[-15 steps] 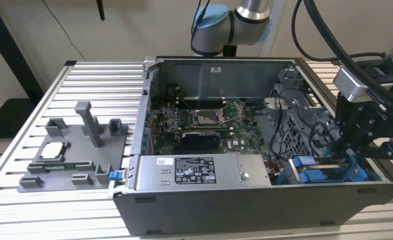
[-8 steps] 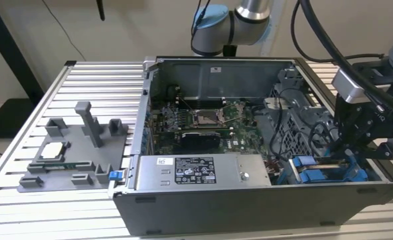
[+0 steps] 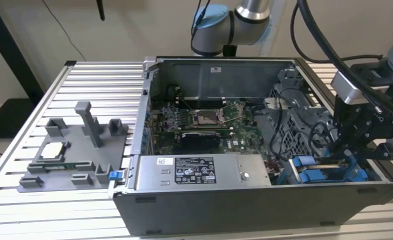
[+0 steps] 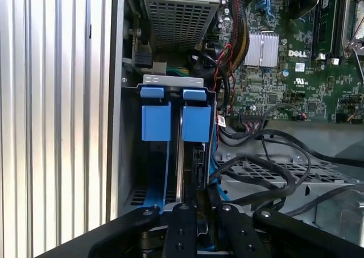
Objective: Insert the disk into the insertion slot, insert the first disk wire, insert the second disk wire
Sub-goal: 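Insert the first disk wire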
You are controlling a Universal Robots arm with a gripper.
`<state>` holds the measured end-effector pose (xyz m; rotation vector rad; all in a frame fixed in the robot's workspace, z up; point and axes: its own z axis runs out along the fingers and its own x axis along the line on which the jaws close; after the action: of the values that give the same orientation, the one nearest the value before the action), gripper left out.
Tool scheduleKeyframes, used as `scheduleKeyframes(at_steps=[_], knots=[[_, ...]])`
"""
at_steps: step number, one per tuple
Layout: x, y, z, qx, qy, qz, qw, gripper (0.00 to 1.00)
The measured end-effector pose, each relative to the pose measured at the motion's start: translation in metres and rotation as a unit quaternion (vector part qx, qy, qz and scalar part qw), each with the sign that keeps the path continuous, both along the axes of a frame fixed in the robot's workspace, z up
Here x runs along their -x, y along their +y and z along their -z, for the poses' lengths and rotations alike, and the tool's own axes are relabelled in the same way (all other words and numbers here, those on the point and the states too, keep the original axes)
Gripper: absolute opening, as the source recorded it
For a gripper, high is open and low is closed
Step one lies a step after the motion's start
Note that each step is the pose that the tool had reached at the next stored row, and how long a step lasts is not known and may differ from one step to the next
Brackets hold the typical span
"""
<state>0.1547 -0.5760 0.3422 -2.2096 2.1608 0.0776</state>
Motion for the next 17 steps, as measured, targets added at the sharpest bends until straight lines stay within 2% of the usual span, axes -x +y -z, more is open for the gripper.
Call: scheduleKeyframes(at_steps=[10, 17], knots=[[-0.0009, 0.0004, 0.0016, -0.0015, 0.0000, 0.002, 1.0000, 0.00], [-0.0012, 0.0018, 0.0021, -0.0017, -0.0001, 0.013, 0.9999, 0.00]])
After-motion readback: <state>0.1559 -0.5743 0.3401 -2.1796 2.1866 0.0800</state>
